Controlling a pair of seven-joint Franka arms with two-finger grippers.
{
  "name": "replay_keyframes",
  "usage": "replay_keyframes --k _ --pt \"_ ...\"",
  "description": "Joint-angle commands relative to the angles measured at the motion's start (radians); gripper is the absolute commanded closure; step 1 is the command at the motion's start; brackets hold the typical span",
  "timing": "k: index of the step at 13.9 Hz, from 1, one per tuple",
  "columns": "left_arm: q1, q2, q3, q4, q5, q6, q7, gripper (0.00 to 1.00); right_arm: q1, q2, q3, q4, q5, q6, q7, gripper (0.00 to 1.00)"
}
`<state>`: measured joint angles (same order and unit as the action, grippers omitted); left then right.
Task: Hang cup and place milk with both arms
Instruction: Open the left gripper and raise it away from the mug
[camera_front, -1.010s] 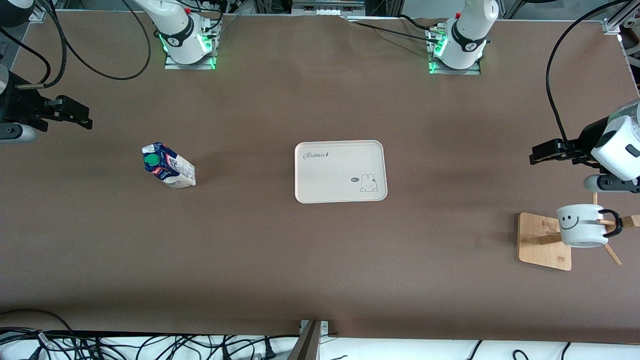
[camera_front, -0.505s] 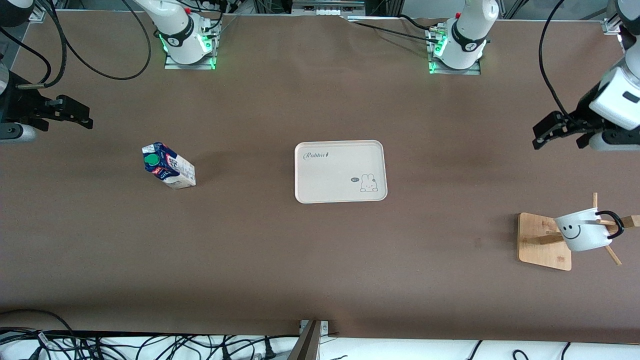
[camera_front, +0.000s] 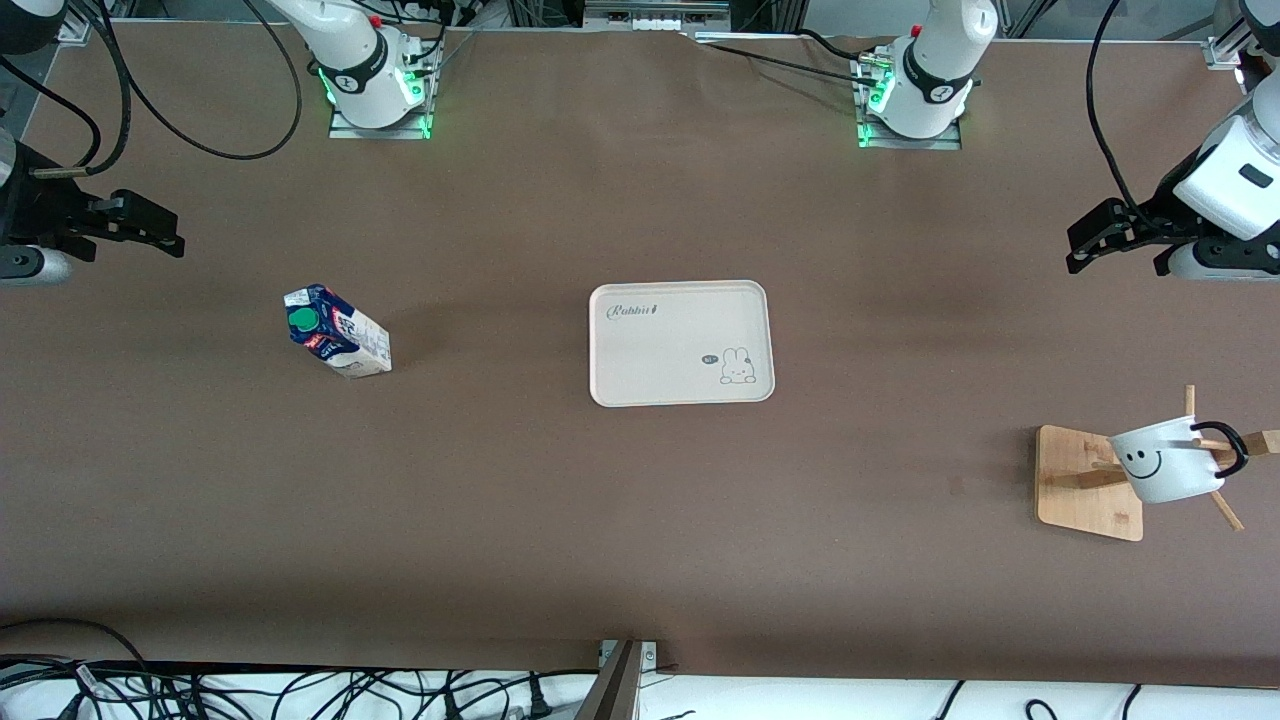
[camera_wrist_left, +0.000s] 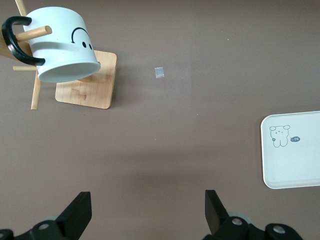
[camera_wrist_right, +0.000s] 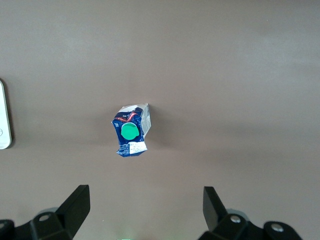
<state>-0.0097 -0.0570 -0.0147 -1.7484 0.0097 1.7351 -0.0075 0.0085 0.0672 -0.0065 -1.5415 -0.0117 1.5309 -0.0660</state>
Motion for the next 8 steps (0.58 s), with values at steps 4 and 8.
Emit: replay_keyframes --k 4,8 --pt "-0.015 0.011 0.012 0.029 -0.008 -0.020 0.024 0.00 -0.001 0.011 -0.003 0.047 0.010 -0.029 -0.012 0.00" --pt "-0.015 0.019 0.010 0.039 -0.008 -0.022 0.026 0.00 -0.001 0.013 -0.001 0.052 0.006 -0.028 -0.012 0.00"
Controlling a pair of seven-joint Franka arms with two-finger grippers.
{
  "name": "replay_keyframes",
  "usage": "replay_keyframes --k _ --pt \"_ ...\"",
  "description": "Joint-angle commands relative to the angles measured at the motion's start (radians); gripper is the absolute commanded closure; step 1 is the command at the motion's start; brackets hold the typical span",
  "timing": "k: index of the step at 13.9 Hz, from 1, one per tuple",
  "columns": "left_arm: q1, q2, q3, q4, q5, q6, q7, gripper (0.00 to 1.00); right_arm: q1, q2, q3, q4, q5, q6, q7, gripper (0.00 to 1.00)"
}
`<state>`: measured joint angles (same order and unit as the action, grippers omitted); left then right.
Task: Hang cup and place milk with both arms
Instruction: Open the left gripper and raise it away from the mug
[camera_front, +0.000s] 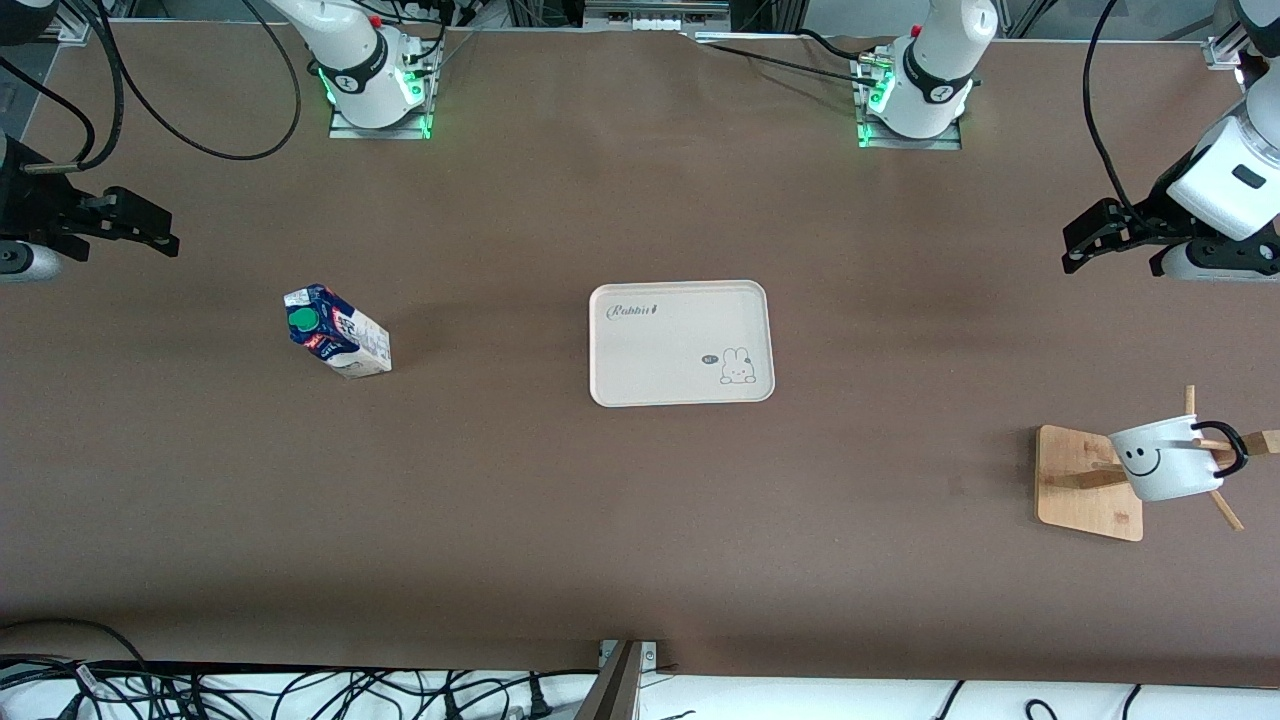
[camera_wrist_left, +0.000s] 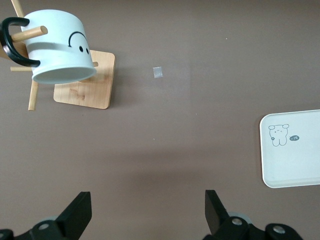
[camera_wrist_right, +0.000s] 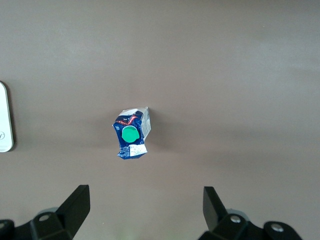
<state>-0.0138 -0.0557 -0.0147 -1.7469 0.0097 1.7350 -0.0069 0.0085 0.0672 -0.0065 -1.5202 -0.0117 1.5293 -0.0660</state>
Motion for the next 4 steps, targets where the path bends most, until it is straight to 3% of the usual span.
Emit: replay_keyframes --k 1,4 --pt "-0.017 0.017 0.010 0.043 -0.007 -0.021 0.022 0.00 -0.001 0.011 -0.001 0.031 0.006 -0.026 -0.012 0.00" --pt "-0.017 0.023 0.009 0.044 -0.007 -0.023 0.024 0.00 -0.001 0.013 -0.001 0.031 0.006 -0.026 -0.012 0.00"
